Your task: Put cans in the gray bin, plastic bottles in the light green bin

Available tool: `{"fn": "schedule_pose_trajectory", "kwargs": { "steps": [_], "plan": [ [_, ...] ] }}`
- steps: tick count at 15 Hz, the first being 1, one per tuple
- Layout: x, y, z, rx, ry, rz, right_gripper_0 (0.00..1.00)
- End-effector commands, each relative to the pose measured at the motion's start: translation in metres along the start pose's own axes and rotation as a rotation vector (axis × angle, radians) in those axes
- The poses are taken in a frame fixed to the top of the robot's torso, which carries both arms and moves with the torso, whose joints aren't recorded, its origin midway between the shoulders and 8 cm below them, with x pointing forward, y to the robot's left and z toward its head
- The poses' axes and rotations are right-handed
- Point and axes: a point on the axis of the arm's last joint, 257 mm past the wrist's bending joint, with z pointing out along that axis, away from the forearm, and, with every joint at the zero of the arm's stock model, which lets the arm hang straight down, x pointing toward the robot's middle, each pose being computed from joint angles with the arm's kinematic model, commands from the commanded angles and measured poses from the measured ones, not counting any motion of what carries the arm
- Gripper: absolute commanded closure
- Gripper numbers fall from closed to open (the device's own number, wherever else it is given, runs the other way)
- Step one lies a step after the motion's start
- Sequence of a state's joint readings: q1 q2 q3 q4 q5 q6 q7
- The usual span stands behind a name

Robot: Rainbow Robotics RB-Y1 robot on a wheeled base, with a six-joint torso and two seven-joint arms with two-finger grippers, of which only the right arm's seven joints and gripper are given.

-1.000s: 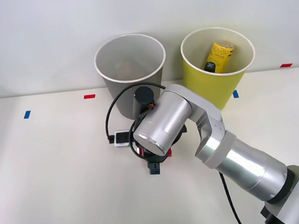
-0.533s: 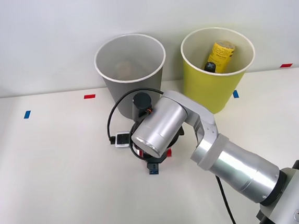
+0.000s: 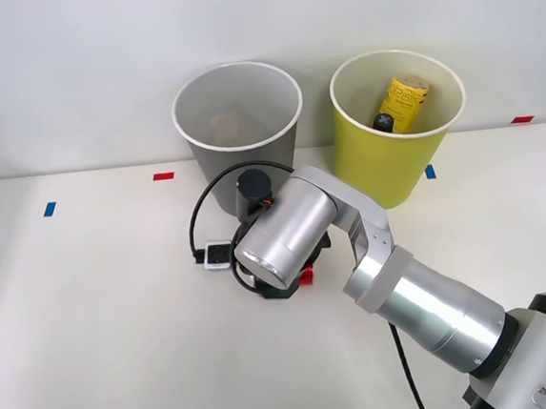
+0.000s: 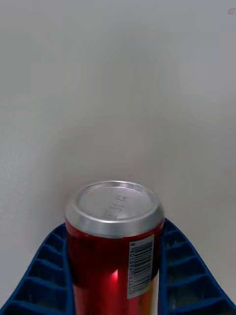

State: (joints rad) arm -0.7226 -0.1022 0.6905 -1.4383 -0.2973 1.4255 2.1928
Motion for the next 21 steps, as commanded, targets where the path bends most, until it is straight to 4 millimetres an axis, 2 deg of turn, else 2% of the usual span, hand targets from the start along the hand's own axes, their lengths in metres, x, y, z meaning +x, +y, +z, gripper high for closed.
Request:
{"fn": "schedule_pose_trajectory", "kwargs": {
  "steps": [1,4,8,11,14,18,21],
  "plan": [
    [-0.007,-0.002,-0.002,0.016,-0.007,-0.008,1.0],
    [-0.011,-0.007,-0.002,0.034,-0.024,0.0,1.0],
    [-0.025,-0.021,-0.02,0.061,-0.089,0.089,1.0],
    [-0.041,-0.029,-0.04,0.044,-0.227,0.213,1.0],
    [-0.05,-0.046,-0.058,0.049,-0.395,0.297,1.0],
    [-0.069,-0.067,-0.096,0.099,-0.683,0.399,1.0],
    [-0.067,-0.072,-0.132,0.099,-0.802,0.431,1.0]
  ]
}}
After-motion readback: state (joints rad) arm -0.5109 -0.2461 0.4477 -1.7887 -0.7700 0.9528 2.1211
